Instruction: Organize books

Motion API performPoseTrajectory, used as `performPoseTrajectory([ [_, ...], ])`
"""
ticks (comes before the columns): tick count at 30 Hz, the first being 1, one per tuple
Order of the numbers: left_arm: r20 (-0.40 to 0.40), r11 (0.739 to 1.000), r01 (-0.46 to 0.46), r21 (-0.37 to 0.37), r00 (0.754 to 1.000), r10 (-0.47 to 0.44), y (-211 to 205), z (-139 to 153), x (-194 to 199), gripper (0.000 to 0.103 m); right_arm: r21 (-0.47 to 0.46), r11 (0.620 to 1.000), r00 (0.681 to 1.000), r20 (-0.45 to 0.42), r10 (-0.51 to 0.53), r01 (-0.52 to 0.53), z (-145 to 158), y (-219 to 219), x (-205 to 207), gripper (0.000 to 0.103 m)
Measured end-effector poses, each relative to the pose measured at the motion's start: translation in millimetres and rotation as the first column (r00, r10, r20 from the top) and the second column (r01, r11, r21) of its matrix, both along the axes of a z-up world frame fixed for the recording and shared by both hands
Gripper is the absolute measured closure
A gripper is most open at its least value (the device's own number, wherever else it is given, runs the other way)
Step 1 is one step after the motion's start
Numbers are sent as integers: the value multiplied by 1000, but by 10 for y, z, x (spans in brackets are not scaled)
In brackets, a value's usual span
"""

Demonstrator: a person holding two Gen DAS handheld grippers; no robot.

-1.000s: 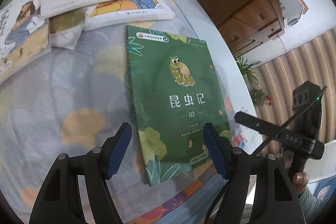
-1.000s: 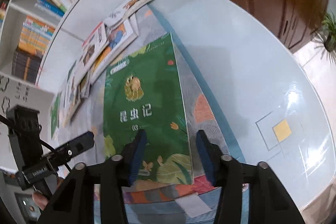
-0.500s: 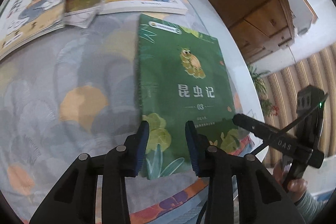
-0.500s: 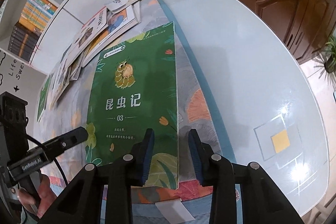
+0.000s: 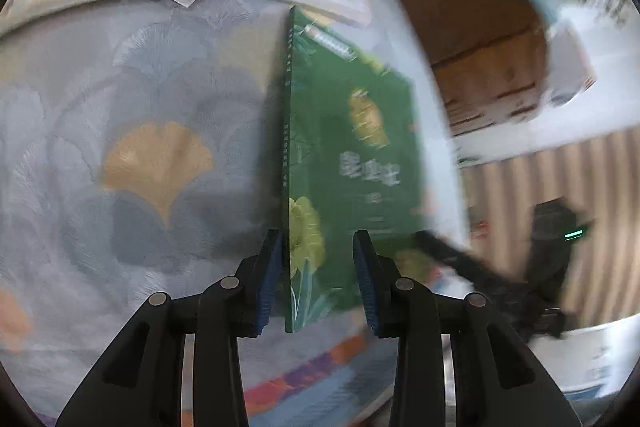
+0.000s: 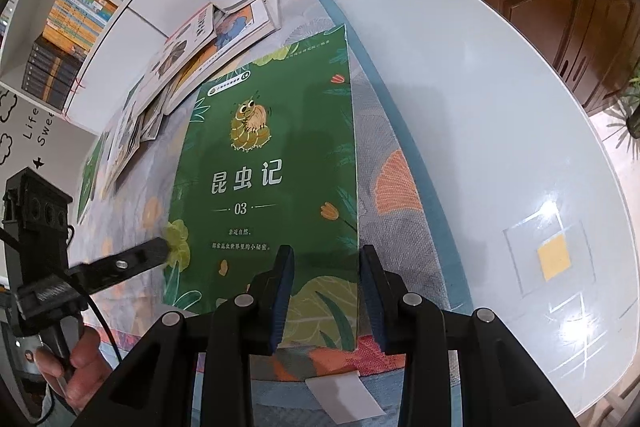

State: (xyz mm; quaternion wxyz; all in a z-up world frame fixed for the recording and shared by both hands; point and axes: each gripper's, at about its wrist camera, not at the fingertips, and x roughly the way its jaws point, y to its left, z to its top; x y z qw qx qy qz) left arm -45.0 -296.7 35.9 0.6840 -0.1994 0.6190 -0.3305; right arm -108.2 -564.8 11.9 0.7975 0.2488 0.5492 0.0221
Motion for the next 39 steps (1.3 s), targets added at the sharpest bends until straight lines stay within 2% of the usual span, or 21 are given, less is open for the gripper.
performPoseTrajectory([
  [2, -37, 990, -20, -138, 999, 16, 103, 48, 23, 71, 11, 1000, 1000, -1, -3, 3, -9, -13, 0, 69],
  [4, -64, 976, -33, -214, 998, 20, 145, 57, 45, 71, 18, 1000, 1000, -3, -4, 4, -15, -20, 5, 69],
  [5, -76, 973, -43, -225, 997, 26, 146, 39, 54, 71, 21, 1000, 1000, -3, -5, 5, -16, -26, -3, 69],
  [7, -78, 980, -50, -192, 996, 35, 116, -11, 54, 71, 21, 1000, 1000, -5, -2, 2, -18, -21, 2, 69],
  [10, -40, 996, -23, -81, 999, 20, 5, -61, 4, 82, 19, 1000, 1000, -4, 4, -4, -16, -14, 0, 69],
  [11, -40, 998, -13, -69, 999, 10, -29, -79, -10, 89, 21, 1000, 1000, -3, 4, -4, -17, -19, 4, 69],
  [15, -30, 999, 16, -40, 999, -17, -185, -129, -59, 93, 32, 999, 1000, -1, 2, -2, -22, -30, -12, 69],
  [18, -42, 997, 22, -68, 999, -25, -294, -140, -39, 94, 55, 998, 1000, -4, -6, 6, -24, -55, -24, 69],
  [22, -87, 981, -7, -192, 996, -10, -292, -81, 40, 94, 170, 985, 999, -37, -21, 27, -48, -189, -28, 69],
  [25, -134, 959, -37, -282, 991, -1, -262, -45, 74, 94, 328, 942, 997, -54, -59, 74, -86, -344, -81, 66],
  [26, -151, 950, -49, -308, 989, 2, -256, -43, 91, 94, 356, 931, 996, -54, -68, 83, -92, -376, -92, 64],
  [30, -170, 937, -59, -345, 985, -1, -306, -11, 101, 94, 461, 878, 992, -54, -116, 127, -121, -483, -154, 51],
  [33, -195, 925, -69, -373, 981, -6, -319, -12, 110, 94, 564, 809, 985, -72, -154, 168, -216, -508, -196, 46],
  [39, -249, 904, -103, -416, 968, -4, -241, -63, 114, 94, 714, 667, 975, -108, -194, 212, -405, -510, -199, 45],
])
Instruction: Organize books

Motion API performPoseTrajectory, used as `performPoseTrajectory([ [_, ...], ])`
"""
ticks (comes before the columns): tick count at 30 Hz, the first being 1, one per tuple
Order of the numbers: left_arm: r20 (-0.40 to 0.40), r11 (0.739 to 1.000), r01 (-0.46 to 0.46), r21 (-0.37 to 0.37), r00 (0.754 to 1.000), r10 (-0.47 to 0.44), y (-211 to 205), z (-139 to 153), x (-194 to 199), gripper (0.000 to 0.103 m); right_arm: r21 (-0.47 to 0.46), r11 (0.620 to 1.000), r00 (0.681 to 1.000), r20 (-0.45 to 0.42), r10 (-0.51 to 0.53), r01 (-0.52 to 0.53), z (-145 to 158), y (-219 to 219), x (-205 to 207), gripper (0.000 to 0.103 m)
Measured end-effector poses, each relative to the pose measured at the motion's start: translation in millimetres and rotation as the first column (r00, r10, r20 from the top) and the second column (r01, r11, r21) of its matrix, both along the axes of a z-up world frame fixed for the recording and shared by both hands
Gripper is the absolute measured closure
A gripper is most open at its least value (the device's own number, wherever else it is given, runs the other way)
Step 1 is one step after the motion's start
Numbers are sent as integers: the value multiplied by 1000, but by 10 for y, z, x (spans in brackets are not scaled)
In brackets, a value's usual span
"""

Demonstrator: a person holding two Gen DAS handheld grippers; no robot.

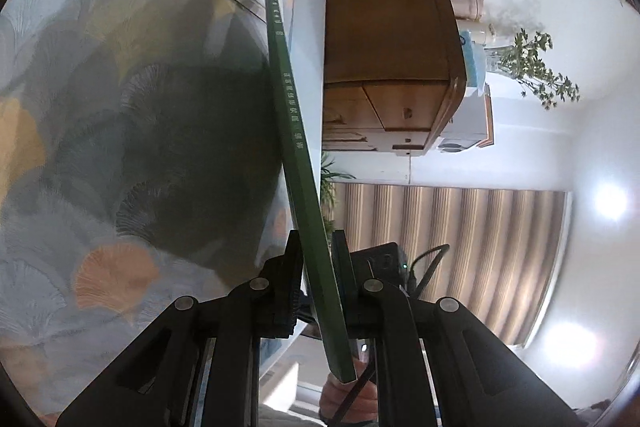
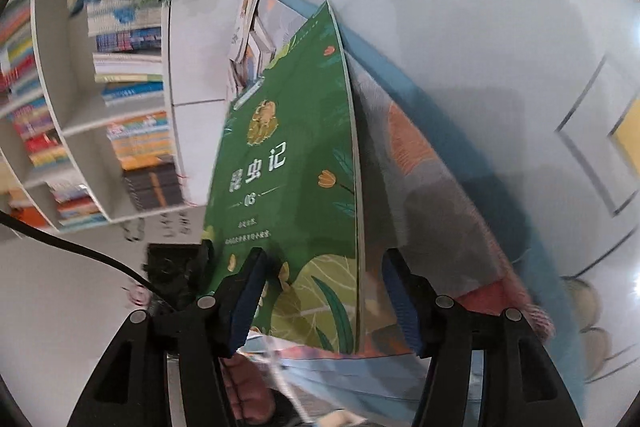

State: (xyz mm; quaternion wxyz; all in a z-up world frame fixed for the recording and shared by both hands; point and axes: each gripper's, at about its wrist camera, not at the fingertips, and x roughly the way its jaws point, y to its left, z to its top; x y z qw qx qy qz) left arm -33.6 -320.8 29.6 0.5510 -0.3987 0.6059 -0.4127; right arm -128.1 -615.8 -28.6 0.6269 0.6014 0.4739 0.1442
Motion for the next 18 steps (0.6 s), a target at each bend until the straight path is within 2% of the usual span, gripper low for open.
performPoseTrajectory([
  [2, -2, 1000, 4, 4, 1000, -4, 2, -3, -2, 94, 11, 1000, 1000, 14, -5, 5, 26, 41, 18, 47],
  [3, 2, 1000, 8, 13, 1000, -8, 9, -4, -2, 94, 4, 1000, 1000, 30, -4, 4, 61, 69, 30, 57],
  [6, 58, 997, 13, 72, 998, -17, 34, 74, 22, 94, -60, 998, 998, 61, 27, -23, 177, 145, 45, 72],
  [8, 115, 992, 30, 120, 992, -44, 57, 177, 26, 94, -117, 992, 994, 92, 59, -48, 294, 194, 67, 73],
  [11, 195, 984, 58, 167, 977, -90, 54, 362, 17, 93, -277, 956, 982, 135, 134, -92, 562, 320, 106, 73],
  [13, 228, 983, 65, 169, 968, -104, 72, 478, 10, 91, -379, 917, 967, 164, 195, -121, 764, 436, 112, 73],
  [18, 320, 985, 58, 164, 941, -108, 200, 856, -3, 89, -519, 846, 938, 221, 268, -119, 1200, 682, 78, 73],
])
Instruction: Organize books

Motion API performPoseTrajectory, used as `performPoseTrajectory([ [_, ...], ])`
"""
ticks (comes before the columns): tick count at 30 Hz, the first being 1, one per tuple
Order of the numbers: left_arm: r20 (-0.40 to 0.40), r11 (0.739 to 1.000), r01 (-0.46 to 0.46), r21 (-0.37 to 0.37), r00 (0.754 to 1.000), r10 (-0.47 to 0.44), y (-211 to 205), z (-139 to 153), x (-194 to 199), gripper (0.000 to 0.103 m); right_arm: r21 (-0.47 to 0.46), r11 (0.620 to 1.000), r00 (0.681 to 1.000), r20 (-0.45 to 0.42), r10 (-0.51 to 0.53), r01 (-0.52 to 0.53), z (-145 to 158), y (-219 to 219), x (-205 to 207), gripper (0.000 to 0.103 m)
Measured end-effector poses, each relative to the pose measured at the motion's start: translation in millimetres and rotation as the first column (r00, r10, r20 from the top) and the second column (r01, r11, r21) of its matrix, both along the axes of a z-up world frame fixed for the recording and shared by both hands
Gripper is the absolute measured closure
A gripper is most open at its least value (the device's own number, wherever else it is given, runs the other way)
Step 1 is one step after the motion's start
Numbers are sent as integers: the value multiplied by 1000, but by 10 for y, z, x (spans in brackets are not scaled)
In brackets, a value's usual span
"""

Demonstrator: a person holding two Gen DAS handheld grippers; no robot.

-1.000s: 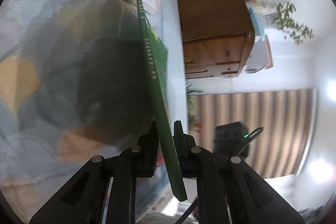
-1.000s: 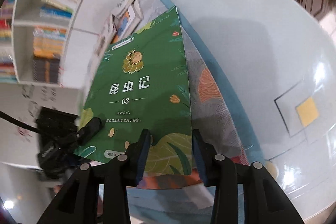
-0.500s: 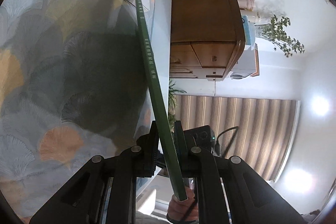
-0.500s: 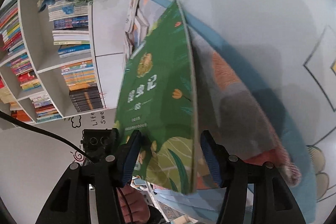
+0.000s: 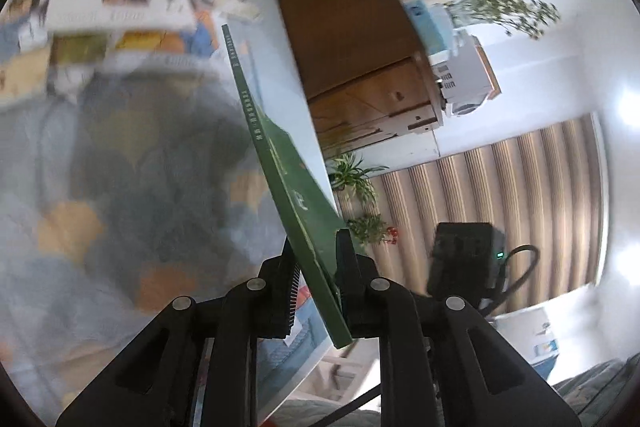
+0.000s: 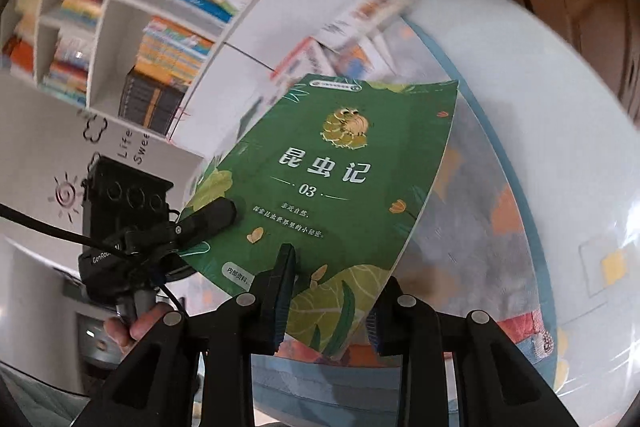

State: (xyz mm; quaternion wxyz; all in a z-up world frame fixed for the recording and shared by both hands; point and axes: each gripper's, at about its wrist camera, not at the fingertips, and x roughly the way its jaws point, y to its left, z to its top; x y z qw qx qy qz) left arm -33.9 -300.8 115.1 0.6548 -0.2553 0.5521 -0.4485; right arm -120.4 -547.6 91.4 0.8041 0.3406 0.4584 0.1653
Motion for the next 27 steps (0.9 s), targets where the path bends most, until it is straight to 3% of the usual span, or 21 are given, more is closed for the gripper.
performPoseTrajectory([
  [9, 95, 995, -93, -33, 991, 96, 737, 516, 140, 89, -111, 991, 987, 132, 86, -72, 647, 671, 253, 73],
  [14, 149, 979, -204, -23, 967, 205, 1541, 734, 242, 89, -124, 978, 965, 181, 190, -170, 837, 1387, 624, 72],
  [21, 163, 937, -349, 23, 926, 341, 2799, 713, 323, 89, -180, 931, 918, 187, 349, -317, 861, 2765, 1149, 72],
  [27, 137, 894, -446, 38, 889, 438, 3771, 473, 507, 89, -207, 898, 893, 156, 423, -389, 705, 3814, 1603, 72],
])
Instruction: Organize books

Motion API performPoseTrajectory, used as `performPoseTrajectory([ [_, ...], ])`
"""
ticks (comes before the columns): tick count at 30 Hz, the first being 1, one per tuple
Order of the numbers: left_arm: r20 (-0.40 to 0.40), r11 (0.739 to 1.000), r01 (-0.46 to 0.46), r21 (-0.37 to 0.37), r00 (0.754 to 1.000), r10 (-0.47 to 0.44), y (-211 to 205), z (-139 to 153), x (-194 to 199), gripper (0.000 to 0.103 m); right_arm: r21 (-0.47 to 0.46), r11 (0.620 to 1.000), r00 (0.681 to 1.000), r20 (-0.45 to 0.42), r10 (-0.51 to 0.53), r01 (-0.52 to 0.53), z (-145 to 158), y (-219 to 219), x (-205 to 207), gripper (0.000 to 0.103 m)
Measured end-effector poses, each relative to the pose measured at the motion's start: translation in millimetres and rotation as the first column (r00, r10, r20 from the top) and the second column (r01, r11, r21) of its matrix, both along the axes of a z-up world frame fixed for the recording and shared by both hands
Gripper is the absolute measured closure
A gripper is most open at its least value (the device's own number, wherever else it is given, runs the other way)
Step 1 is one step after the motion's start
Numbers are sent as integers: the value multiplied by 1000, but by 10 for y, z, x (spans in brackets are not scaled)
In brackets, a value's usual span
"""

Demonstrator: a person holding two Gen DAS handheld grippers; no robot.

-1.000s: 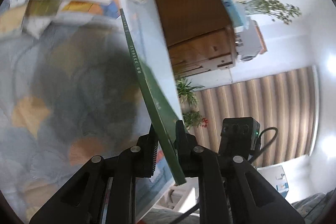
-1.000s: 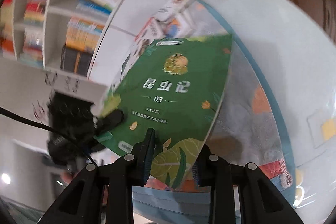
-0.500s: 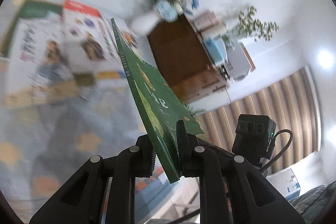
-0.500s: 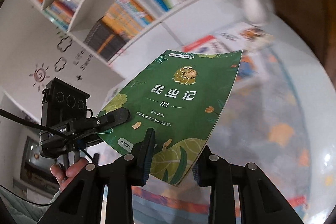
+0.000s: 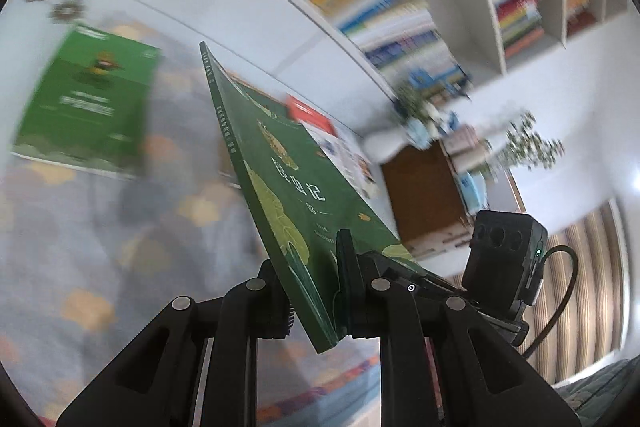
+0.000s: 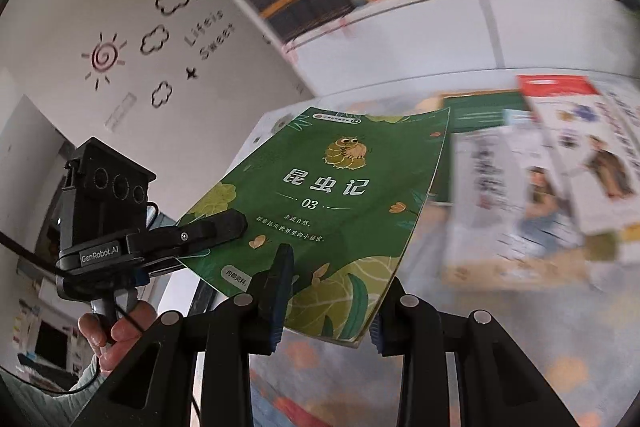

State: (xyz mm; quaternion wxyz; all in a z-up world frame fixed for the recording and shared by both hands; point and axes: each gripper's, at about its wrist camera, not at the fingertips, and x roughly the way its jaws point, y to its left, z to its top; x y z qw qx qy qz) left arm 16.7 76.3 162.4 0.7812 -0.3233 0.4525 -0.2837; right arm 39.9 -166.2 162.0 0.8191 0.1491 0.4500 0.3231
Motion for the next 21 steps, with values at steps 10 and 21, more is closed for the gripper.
performPoseTrajectory([
  [10, -80, 997, -76, 3, 994, 76, 948, -610, 645, 88, -81, 996, 994, -99, 35, -43, -516, 1211, 857, 71],
  [21, -123, 995, -102, -5, 987, 101, 1240, -1071, 1228, 89, -145, 989, 991, -130, 20, -39, -818, 1605, 1478, 71],
])
